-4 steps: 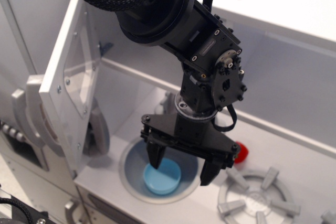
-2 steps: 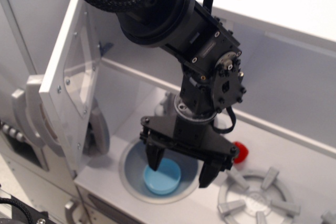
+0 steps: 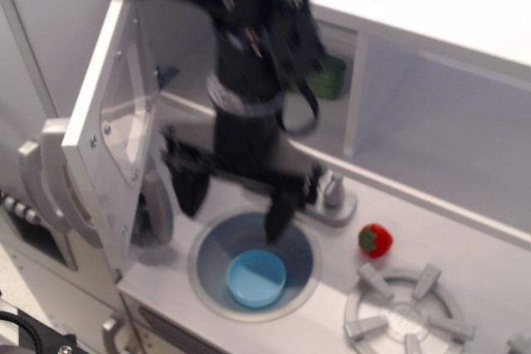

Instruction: Close microwave

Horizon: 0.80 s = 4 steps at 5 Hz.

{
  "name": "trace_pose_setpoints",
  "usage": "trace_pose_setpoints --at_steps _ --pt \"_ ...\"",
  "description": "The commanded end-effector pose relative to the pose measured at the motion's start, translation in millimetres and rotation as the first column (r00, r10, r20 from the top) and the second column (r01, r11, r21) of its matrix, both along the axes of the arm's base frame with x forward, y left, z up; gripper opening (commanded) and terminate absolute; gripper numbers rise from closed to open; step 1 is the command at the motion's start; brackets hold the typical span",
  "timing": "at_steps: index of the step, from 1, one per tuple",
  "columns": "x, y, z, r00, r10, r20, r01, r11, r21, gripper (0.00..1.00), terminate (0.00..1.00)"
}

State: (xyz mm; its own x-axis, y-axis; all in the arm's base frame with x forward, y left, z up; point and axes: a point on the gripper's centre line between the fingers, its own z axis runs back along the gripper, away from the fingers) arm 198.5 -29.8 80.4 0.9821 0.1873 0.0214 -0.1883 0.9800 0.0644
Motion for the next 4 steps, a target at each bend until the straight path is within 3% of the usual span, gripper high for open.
trace_pose_setpoints --at_steps 1,2,4 --pt "-5.9 54.5 71.2 0.989 0.058 0.137 -0.050 0.997 -0.061 1.00 0.00" --pt "-11.1 78.1 86.3 0.982 0.078 0.171 -0.071 0.996 -0.046 1.00 0.00" --pt "-2.3 98.6 89.3 0.971 0.129 0.199 -0.126 0.992 -0.032 1.00 0.00"
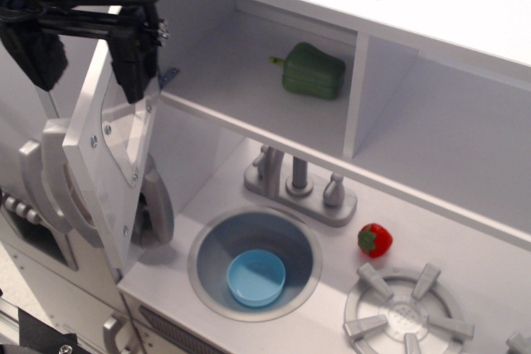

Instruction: Close microwave

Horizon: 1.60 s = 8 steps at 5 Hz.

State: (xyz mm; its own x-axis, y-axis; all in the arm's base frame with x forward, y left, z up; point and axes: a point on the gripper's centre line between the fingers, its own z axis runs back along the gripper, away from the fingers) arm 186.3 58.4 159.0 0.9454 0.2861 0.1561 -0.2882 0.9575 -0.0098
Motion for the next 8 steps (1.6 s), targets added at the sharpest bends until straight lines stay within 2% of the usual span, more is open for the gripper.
trace_pose_setpoints --at_steps 1,2,3,4,5,7,8 --pt "20.4 22.6 -8.7 0.995 0.097 0.025 -0.098 0.995 0.031 1.00 0.00" --pt "26.0 23.1 -21.7 0.991 0.125 0.038 -0.128 0.988 0.084 1.00 0.00" --pt "31.1 18.5 -36.7 0.989 0.149 0.020 -0.150 0.985 0.085 1.00 0.00" --pt "40.8 4.3 -44.8 0.987 0.148 0.065 -0.153 0.984 0.088 1.00 0.00" --pt "55.2 -19.4 -40.0 0.986 0.145 0.079 -0.148 0.989 0.024 1.00 0.00" --pt "67.0 -82.9 -2.2 0.997 0.057 0.057 -0.047 0.986 -0.161 1.00 0.00" --pt "47.5 -98.6 11.9 0.998 -0.024 0.061 0.037 0.977 -0.211 1.00 0.00"
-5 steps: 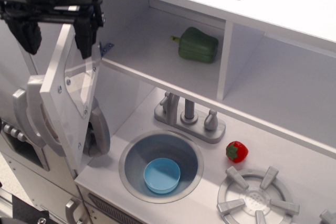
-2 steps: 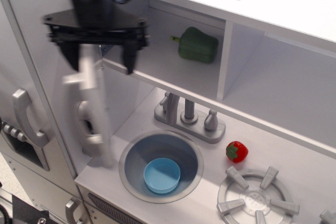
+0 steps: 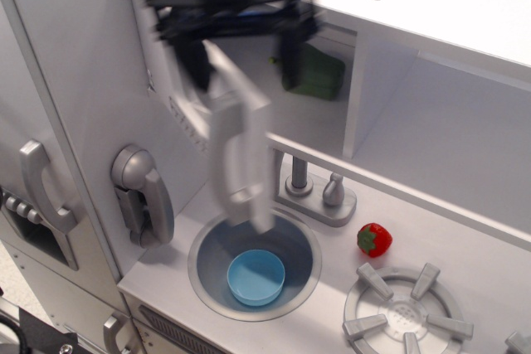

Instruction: Close microwave

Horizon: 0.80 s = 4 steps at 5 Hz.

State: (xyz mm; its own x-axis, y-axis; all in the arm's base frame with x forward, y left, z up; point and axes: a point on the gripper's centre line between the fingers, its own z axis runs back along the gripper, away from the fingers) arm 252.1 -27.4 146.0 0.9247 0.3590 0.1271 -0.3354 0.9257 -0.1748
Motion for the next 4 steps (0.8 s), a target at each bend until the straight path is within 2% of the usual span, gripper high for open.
trace_pose_setpoints --at_steps 1,2,4 --pt "-48.9 0.1 17.2 0.992 -0.124 0.009 0.125 0.992 -0.018 1.00 0.00" --pt "-62.9 31.3 0.6 0.995 -0.095 -0.035 0.097 0.994 0.044 1.00 0.00" --pt "-45.3 69.8 -54.8 0.996 0.066 -0.068 -0.054 0.985 0.161 1.00 0.00"
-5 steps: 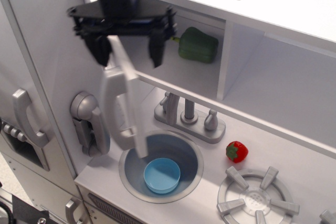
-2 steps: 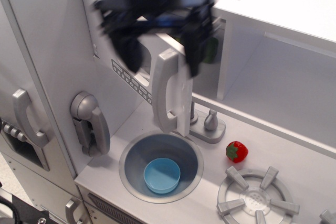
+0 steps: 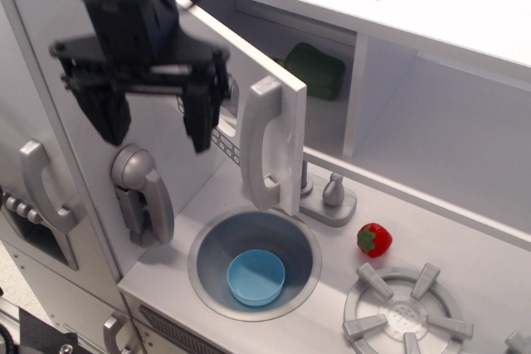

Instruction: Close microwave

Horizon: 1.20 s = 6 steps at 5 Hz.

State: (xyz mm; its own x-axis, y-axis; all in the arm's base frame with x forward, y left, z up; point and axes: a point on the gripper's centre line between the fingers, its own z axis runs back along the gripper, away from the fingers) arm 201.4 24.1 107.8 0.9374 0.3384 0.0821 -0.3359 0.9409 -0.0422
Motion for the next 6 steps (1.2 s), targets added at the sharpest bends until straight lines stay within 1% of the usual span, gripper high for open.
trace_pose_setpoints --at_steps 1,2,3,4,5,6 --pt "21.9 29.7 -56.7 0.995 0.096 0.010 -0.096 0.985 0.140 1.00 0.00" --pt "38.1 28.1 -62.6 0.996 0.090 0.028 -0.093 0.984 0.154 1.00 0.00" --pt "51.3 26.5 -52.0 0.994 0.084 0.069 -0.093 0.987 0.130 1.00 0.00" --pt "67.4 23.4 -33.9 0.984 0.074 0.163 -0.091 0.991 0.102 1.00 0.00" --pt "80.5 21.6 -29.5 0.977 0.088 0.192 -0.108 0.989 0.099 1.00 0.00" --pt "92.3 23.1 -29.6 0.961 0.096 0.260 -0.127 0.987 0.104 1.00 0.00"
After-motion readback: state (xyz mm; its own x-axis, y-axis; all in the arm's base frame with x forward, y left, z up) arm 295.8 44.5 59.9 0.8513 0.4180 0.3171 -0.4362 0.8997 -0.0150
